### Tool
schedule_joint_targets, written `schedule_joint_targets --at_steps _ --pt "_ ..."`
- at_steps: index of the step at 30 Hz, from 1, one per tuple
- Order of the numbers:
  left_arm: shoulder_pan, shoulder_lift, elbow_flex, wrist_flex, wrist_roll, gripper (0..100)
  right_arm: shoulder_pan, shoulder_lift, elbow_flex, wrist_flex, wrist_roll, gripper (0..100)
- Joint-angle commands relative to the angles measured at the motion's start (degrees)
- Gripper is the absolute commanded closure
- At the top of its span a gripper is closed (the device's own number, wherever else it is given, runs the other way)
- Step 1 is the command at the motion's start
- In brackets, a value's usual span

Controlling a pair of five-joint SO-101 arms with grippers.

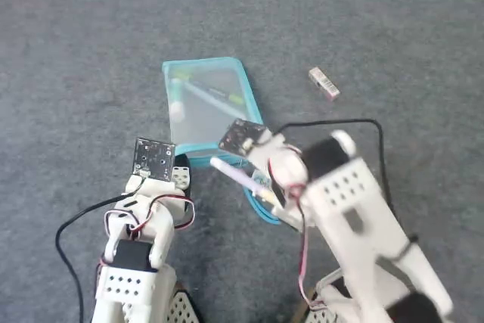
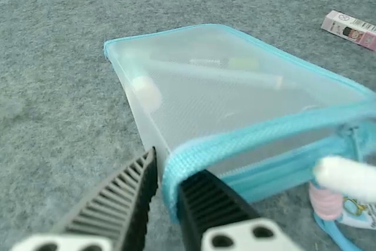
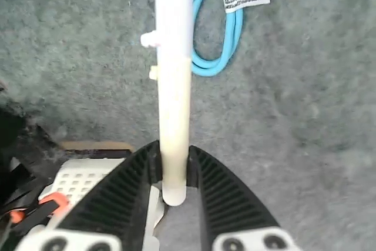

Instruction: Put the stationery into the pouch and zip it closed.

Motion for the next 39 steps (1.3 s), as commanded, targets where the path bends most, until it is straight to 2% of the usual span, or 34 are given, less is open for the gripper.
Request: schedule_joint_targets --at_steps 1,12,22,27,32,39 --pt "-0.35 -0.35 -0.75 -1.49 -0.09 99 -0.40 6.37 -7.03 1.89 -3.34 99.1" --pt "-0.26 -0.35 -0.75 -1.41 -0.09 99 -0.48 24.66 -25.58 1.80 -9.67 99.1" --pt "-0.26 -0.35 -1.01 -1.41 -0.09 99 -0.75 46.20 -53.10 1.80 -18.02 99.0" --pt "-0.18 -0.35 -1.01 -1.41 -0.09 99 -0.75 53.14 -60.84 1.98 -19.16 96.5" --pt "-0.09 -0.35 -1.01 -1.41 -0.09 99 -0.57 53.93 -61.27 1.98 -19.25 82.9" --pt "-0.18 -0.35 -0.92 -1.41 -0.09 99 1.01 43.03 -60.75 2.33 -19.08 83.1"
